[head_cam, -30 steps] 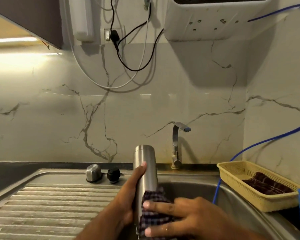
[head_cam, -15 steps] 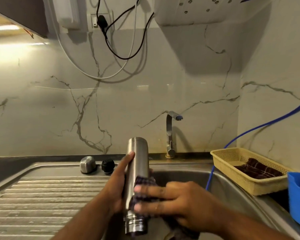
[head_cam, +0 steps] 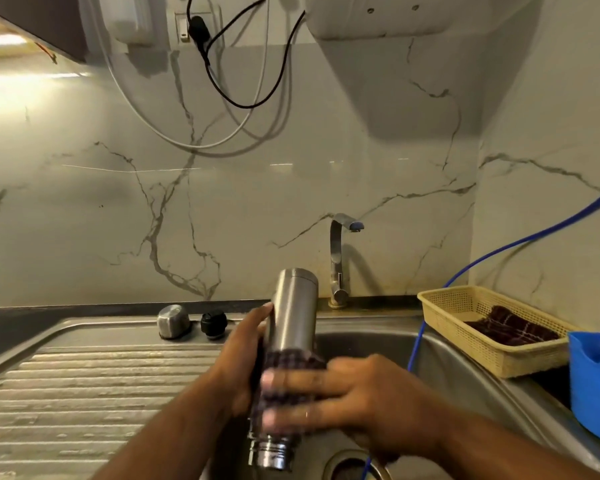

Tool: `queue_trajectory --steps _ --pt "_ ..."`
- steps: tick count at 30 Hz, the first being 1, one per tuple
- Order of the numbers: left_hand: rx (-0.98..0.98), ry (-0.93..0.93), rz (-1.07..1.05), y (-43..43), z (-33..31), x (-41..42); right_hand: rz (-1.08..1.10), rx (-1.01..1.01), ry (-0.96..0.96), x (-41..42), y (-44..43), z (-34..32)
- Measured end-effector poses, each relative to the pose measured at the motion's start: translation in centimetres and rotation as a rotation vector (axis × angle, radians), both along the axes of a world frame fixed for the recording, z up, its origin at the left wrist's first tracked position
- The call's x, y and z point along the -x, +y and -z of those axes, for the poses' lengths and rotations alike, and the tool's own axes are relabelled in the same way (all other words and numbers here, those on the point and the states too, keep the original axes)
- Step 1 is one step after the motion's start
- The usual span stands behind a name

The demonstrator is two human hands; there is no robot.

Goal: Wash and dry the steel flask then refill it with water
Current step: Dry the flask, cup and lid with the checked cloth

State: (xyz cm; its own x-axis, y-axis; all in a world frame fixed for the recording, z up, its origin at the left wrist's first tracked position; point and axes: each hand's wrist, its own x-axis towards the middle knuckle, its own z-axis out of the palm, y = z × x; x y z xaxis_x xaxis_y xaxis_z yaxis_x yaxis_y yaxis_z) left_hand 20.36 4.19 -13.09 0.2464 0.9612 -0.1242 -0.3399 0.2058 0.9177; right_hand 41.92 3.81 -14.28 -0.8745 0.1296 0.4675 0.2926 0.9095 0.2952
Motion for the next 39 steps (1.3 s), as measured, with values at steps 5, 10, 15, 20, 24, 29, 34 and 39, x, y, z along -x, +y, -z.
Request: queue_trajectory --steps 5,10,15,20,24,29,34,39 --pt "0.005 -0.048 0.150 -0.7 -0.3 -0.5 0.091 0.136 0.305 -0.1 2.3 -1.0" --pt "-0.005 0.031 0.150 -0.3 0.7 -0.9 0.205 0.243 0.444 0.0 1.8 -0.9" --pt "0.144 -0.133 0.080 0.7 0.9 0.5 -0.098 0.128 -0.036 0.8 -0.2 -0.3" --pt "0.038 -0.117 0.216 -0.2 0.4 -0.4 0.117 0.258 0.353 -0.5 2.0 -0.8" --pt "0.011 -0.113 0.235 -0.3 0.5 -0.6 0.007 0.129 0.204 0.2 0.1 -0.9" --pt "0.070 -0.162 0.217 0.1 0.1 0.1 -0.061 0.115 0.139 0.8 0.1 -0.6" --pt "0.047 -0.052 0.160 0.2 0.4 0.0 0.073 0.214 0.277 0.6 0.6 -0.4" --pt "0.047 0.011 0.261 -0.1 0.1 0.1 -0.136 0.082 0.028 0.2 0.5 -0.4"
